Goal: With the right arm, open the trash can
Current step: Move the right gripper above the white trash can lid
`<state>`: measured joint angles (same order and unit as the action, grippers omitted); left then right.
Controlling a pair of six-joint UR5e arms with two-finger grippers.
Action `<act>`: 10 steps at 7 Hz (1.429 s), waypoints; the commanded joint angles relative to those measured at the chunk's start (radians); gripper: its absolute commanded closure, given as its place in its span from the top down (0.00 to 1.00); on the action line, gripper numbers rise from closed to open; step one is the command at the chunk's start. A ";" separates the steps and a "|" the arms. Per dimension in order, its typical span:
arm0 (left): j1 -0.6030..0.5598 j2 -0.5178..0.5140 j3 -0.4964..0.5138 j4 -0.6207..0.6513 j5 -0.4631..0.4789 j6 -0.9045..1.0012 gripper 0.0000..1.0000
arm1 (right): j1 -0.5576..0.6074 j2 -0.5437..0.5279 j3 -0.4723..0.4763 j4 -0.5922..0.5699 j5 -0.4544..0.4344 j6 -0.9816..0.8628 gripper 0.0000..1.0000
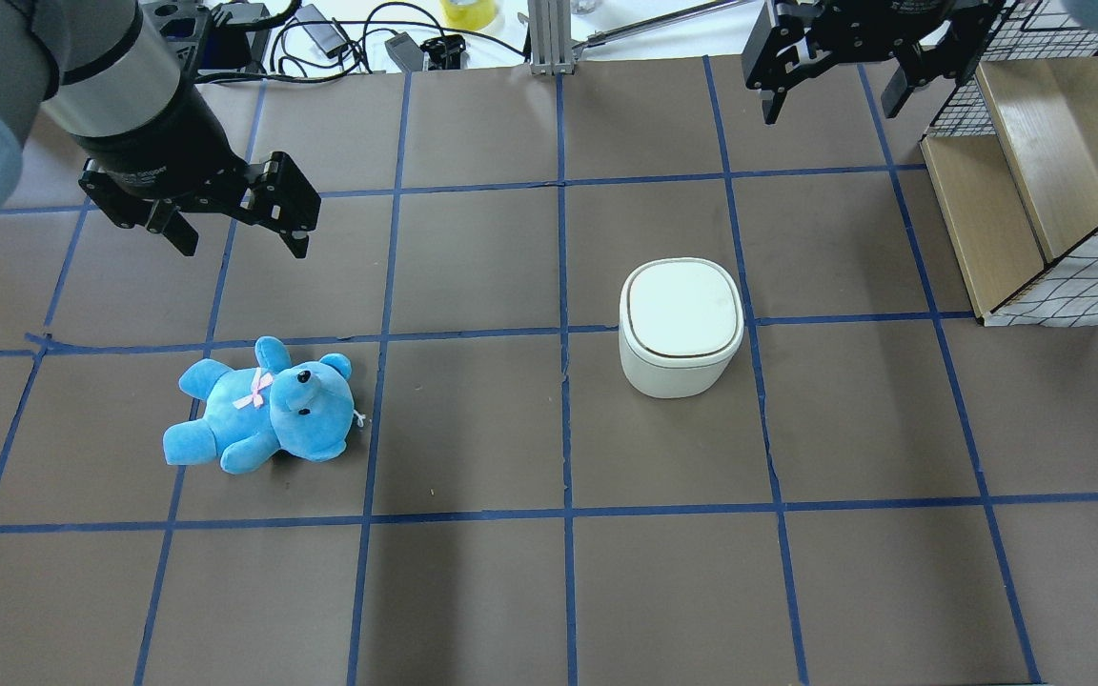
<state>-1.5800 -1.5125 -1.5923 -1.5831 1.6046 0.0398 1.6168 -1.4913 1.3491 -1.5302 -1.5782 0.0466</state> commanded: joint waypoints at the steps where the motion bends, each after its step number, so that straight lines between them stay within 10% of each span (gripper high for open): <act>1: 0.000 0.000 0.000 0.000 0.000 0.000 1.00 | 0.002 0.000 0.002 -0.001 -0.002 -0.002 1.00; 4: 0.000 0.000 0.000 0.000 0.000 0.000 1.00 | 0.011 0.008 0.022 -0.004 -0.002 0.010 1.00; 5: 0.000 0.000 0.000 0.000 0.000 -0.001 1.00 | 0.034 0.025 0.036 -0.013 -0.002 0.028 0.78; 6: 0.000 0.000 0.000 0.000 0.000 -0.001 1.00 | 0.070 0.045 0.050 -0.040 -0.005 0.041 0.27; 7: 0.000 0.000 0.000 0.000 0.000 -0.001 1.00 | 0.095 0.067 0.076 -0.066 0.001 0.042 0.00; 10: 0.000 0.000 0.000 0.000 0.000 0.000 1.00 | 0.106 0.105 0.337 -0.389 0.000 0.073 0.00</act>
<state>-1.5800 -1.5125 -1.5923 -1.5831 1.6045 0.0397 1.7193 -1.3941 1.5586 -1.7615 -1.5775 0.1150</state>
